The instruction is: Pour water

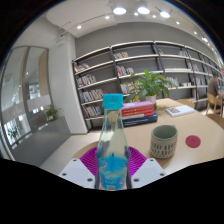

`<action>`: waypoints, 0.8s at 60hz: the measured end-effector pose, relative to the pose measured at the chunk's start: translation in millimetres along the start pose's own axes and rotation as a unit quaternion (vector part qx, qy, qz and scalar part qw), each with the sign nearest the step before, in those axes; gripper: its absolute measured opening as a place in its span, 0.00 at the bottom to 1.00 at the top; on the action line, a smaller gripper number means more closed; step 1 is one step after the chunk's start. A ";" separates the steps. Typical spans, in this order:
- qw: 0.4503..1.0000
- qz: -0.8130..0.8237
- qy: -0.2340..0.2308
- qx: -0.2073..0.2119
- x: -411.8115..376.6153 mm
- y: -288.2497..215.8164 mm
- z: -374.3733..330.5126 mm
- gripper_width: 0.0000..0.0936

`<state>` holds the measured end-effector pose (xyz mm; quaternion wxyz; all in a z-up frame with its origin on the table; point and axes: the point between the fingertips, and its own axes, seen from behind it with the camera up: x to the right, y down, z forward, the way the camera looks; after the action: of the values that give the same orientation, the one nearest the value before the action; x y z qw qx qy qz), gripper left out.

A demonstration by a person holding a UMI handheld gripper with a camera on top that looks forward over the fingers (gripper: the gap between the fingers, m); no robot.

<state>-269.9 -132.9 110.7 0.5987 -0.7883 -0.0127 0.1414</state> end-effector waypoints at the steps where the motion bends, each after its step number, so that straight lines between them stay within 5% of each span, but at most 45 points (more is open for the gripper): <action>1: 1.000 0.016 -0.006 -0.001 -4.8 -2.3 3.1 0.38; 14: 0.976 0.214 -0.037 -0.034 -24.9 -33.6 42.4 0.38; 20: 0.947 0.319 -0.031 -0.015 -11.2 -58.6 54.9 0.38; 48: 0.672 0.737 -0.069 0.013 41.8 -92.2 83.8 0.38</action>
<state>-235.9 -20.0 169.1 0.3080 -0.5214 0.5329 0.5911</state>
